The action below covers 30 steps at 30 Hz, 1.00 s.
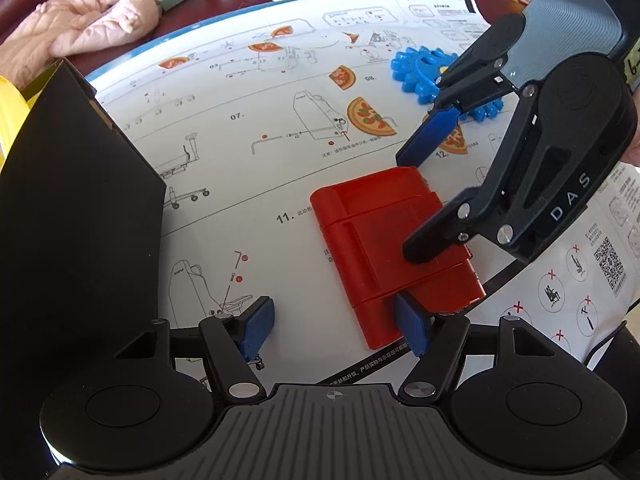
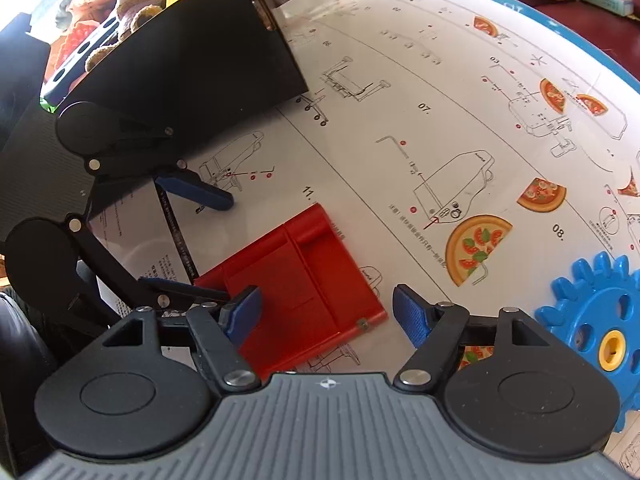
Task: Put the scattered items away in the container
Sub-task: 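Lower both tools around the sides of the red block, then close the left tool on the red block while the right tool closes on it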
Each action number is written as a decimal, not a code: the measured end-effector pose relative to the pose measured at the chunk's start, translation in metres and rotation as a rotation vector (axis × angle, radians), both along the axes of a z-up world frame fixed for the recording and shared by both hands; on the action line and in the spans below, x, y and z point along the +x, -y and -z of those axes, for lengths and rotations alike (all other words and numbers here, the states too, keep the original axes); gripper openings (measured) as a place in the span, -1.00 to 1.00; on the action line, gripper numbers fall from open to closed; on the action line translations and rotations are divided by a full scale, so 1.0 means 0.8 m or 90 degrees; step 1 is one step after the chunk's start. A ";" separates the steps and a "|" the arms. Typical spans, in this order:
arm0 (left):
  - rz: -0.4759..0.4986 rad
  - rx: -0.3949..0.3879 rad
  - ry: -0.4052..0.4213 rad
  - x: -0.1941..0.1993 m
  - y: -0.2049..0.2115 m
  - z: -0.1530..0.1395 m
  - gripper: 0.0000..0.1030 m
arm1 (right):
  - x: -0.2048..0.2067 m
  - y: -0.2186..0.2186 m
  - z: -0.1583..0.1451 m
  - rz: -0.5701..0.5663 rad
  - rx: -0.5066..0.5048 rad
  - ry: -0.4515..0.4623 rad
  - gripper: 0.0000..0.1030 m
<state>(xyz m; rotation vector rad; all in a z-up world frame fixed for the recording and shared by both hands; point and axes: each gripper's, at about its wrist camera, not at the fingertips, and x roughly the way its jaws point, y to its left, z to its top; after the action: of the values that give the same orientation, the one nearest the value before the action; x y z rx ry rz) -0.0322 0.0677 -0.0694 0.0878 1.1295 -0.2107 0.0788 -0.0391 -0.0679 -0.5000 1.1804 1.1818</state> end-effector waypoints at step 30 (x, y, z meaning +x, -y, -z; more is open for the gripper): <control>0.115 0.015 0.034 -0.045 0.024 -0.010 -0.76 | -0.060 0.025 -0.022 0.035 -0.005 0.044 0.32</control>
<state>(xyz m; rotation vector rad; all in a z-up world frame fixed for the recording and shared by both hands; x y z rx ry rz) -0.0684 0.0487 -0.0614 0.2158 1.0714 -0.3544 0.0306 -0.0588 -0.0501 -0.5079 1.1331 1.1042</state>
